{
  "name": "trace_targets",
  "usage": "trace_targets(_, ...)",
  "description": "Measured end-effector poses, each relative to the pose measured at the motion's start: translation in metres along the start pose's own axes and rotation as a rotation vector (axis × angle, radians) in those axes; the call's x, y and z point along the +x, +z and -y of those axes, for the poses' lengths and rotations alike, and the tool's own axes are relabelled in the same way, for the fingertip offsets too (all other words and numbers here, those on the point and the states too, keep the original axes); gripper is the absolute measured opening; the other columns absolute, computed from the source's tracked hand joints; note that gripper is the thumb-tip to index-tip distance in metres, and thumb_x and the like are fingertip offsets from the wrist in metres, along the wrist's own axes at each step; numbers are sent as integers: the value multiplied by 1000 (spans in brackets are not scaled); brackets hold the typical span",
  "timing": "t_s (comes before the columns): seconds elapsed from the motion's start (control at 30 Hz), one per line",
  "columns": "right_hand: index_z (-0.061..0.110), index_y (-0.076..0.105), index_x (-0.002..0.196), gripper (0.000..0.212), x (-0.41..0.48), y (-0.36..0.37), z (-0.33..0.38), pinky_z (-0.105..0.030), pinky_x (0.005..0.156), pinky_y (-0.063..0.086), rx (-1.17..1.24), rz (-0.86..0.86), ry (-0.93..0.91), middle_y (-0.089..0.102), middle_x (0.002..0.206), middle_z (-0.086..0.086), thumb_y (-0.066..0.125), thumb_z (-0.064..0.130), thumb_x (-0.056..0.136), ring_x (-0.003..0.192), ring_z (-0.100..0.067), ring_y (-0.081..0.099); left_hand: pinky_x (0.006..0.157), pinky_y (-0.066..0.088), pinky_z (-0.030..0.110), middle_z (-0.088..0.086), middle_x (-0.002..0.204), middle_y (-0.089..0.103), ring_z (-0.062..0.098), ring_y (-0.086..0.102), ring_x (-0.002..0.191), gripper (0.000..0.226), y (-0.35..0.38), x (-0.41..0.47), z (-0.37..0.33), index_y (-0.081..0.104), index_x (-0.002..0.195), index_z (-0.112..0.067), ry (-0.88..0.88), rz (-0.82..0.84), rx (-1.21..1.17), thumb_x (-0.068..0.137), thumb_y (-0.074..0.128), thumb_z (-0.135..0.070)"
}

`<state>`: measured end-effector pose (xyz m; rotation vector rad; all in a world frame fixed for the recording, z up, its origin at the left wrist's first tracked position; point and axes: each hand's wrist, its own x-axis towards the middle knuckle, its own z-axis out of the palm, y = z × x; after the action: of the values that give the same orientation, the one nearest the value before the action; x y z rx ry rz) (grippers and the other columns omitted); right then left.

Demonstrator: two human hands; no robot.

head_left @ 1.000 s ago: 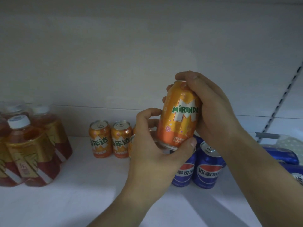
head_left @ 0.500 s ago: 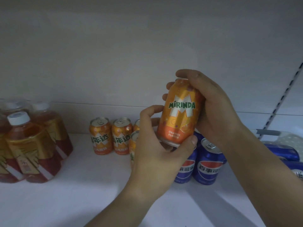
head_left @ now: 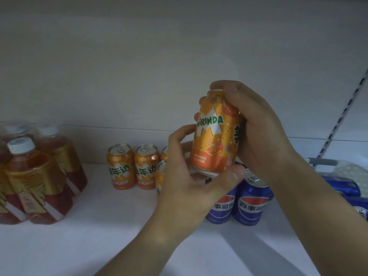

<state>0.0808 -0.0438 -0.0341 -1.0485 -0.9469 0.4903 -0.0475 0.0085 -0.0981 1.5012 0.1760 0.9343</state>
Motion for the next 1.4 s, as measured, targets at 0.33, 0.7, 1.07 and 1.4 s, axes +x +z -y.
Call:
trace_targets(0.33,12,67,123,39,2,-1,-2,-50,91,60,45,24,38,72,120,-19,61,35,92,109,-37,71,74,56,14,-16,109,73,5,73,98,68,-5,1,-2,51,126,-28,-27,23,-31,68,86,-25)
trace_targets(0.7,12,66,123,38,2,3,-6,-49,95,59,79,50,41,73,117,-16,57,33,92,107,-34,71,75,61,26,-18,112,62,9,69,102,75,-3,-2,6,50,118,-40,97,-192,188,61,95,-19)
trace_targets(1.07,13,66,126,39,-1,2,3,-53,92,60,78,44,38,73,117,-15,59,35,94,111,-42,71,81,59,24,-8,118,73,15,71,108,67,-9,3,-2,54,126,-35,-60,10,-138,65,82,-37)
trace_targets(1.4,10,64,130,44,-1,3,2,-47,87,60,110,67,63,72,119,-16,58,35,94,109,-39,72,78,58,22,-6,110,76,13,74,101,66,-8,3,0,56,123,-26,-64,27,-117,64,87,-32)
